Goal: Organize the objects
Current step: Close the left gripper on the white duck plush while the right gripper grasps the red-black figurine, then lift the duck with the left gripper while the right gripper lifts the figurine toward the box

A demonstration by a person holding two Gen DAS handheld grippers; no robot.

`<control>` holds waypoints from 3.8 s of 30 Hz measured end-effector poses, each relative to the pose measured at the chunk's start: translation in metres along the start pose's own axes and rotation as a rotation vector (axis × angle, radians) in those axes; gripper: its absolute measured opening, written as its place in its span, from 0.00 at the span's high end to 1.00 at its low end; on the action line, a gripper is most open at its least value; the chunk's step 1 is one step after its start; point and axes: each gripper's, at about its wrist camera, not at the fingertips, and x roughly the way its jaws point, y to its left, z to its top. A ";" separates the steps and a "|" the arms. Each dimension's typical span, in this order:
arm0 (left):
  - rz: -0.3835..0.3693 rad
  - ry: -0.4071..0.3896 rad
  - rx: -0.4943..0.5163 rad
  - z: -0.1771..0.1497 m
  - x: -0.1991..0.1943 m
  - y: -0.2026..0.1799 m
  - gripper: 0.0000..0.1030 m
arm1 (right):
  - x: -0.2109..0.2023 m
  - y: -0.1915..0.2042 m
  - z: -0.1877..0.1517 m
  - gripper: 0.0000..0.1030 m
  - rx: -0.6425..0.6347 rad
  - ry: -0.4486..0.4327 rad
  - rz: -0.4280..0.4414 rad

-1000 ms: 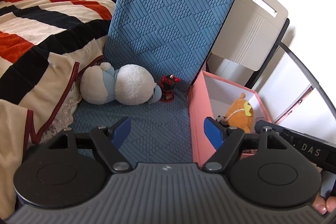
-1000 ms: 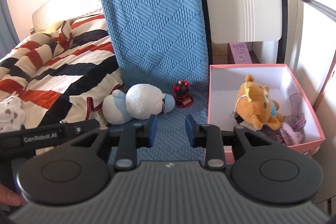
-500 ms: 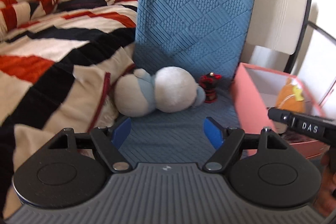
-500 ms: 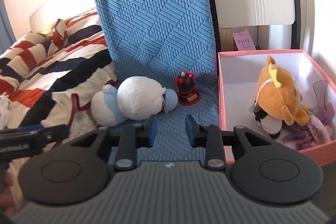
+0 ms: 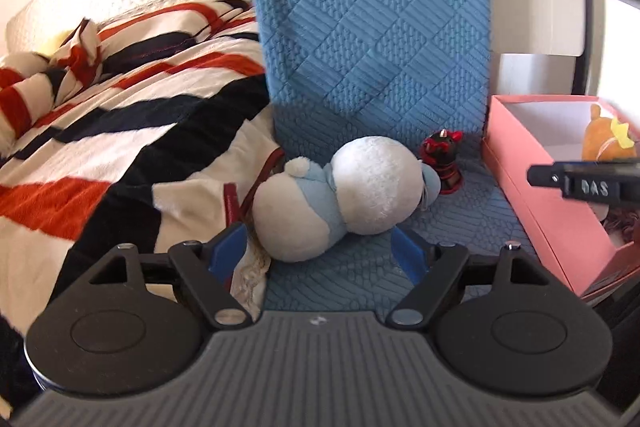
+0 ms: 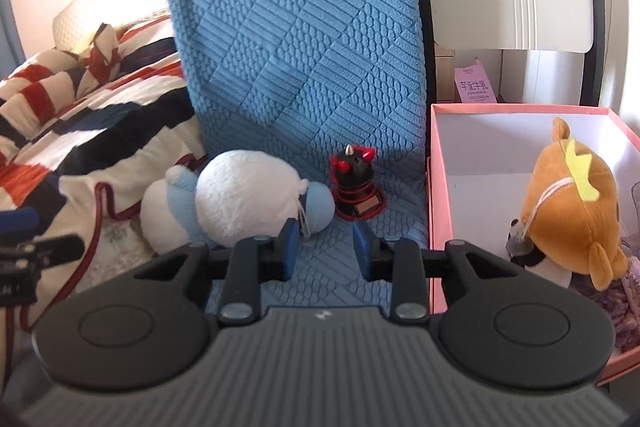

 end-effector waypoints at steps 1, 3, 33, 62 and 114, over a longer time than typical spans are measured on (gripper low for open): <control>-0.001 -0.009 0.013 0.000 0.001 0.000 0.20 | 0.002 -0.001 0.003 0.68 0.002 -0.001 0.000; 0.015 -0.016 0.043 0.002 0.005 0.000 0.19 | 0.005 -0.001 0.007 0.66 -0.006 -0.013 0.001; 0.035 0.184 0.751 0.014 0.182 -0.022 0.19 | 0.151 -0.016 0.047 0.28 0.209 0.110 -0.009; -0.009 0.213 1.205 0.008 0.264 -0.045 0.05 | 0.243 -0.034 0.048 0.29 0.189 0.263 -0.112; -0.195 0.497 -0.003 0.052 0.175 0.002 0.08 | 0.168 -0.007 -0.014 0.42 0.009 0.236 -0.046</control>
